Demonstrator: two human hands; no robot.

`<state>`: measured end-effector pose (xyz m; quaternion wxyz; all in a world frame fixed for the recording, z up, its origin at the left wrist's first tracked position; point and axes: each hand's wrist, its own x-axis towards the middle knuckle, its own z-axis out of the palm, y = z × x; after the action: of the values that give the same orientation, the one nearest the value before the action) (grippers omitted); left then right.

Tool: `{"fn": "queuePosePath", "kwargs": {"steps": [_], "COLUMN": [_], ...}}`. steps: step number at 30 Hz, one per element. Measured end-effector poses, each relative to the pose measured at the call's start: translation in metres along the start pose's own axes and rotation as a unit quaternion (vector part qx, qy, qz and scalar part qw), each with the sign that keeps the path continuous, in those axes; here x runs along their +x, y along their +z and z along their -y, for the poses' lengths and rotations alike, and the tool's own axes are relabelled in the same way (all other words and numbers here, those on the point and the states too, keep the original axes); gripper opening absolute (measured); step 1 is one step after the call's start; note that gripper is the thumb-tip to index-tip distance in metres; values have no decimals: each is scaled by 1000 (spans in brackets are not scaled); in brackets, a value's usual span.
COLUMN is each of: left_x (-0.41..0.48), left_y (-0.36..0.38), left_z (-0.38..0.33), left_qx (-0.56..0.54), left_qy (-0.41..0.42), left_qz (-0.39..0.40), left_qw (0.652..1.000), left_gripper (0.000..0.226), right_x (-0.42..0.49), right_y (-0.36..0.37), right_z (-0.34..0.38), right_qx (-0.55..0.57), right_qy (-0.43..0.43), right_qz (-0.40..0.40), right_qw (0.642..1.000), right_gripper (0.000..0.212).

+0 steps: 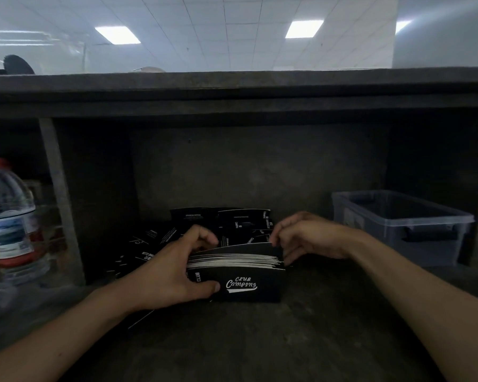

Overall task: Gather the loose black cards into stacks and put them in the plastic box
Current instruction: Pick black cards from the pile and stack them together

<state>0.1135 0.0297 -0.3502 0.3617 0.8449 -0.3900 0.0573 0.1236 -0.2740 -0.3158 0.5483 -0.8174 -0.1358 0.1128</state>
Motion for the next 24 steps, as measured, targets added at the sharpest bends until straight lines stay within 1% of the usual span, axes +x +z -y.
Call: {"fn": "queuePosePath", "kwargs": {"steps": [1,2,3,4,5,6,7,9,10,11,12,13,14,15,17,19,20,22,24], "left_x": [0,0,1,1,1,1,0,0,0,1,1,1,1,1,1,1,1,1,1], "left_y": [1,1,2,2,2,3,2,3,3,3,3,3,3,3,3,3,3,3,3], "left_z": [-1,-2,-2,-3,-3,-3,-3,-3,-2,-2,-2,-2,-1,-1,-2,-2,-2,-1,-1], "left_qx": [-8,-7,7,24,33,35,36,41,44,45,43,40,41,43,44,43,45,50,53], "left_qy": [2,9,21,32,38,39,40,44,46,46,44,43,43,43,43,39,37,36,33], "left_qz": [12,21,24,23,23,24,26,26,25,23,21,22,22,22,26,31,33,30,24], "left_qw": [1000,1000,999,999,998,998,998,998,998,998,998,998,998,998,998,998,998,998,998], "left_gripper": [60,60,54,46,39,34,32,32,32,32,33,34,35,35,34,33,33,31,30], "right_x": [3,7,14,20,25,30,33,38,39,39,38,36,35,33,32,33,33,31,27], "right_y": [3,7,11,16,20,24,25,23,19,15,11,7,6,6,9,13,12,9,4], "right_z": [-2,-4,-7,-11,-13,-15,-18,-23,-25,-26,-26,-27,-27,-27,-27,-27,-26,-22,-20], "right_qx": [21,37,32,3,-44,-100,-159,-261,-298,-327,-348,-356,-349,-344,-377,-418,-423,-413,-398], "right_qy": [-3,-18,-45,-76,-103,-120,-130,-121,-113,-106,-102,-104,-114,-120,-100,-62,-52,-48,-34], "right_qz": [7,-7,-39,-76,-101,-101,-82,-47,-57,-92,-143,-196,-228,-234,-180,-127,-126,-155,-185], "right_qw": [1000,999,998,994,989,982,975,957,946,934,921,908,902,901,903,898,896,896,898], "right_gripper": [34,35,37,39,44,49,51,50,47,41,33,24,20,25,44,47,44,41,43]}}
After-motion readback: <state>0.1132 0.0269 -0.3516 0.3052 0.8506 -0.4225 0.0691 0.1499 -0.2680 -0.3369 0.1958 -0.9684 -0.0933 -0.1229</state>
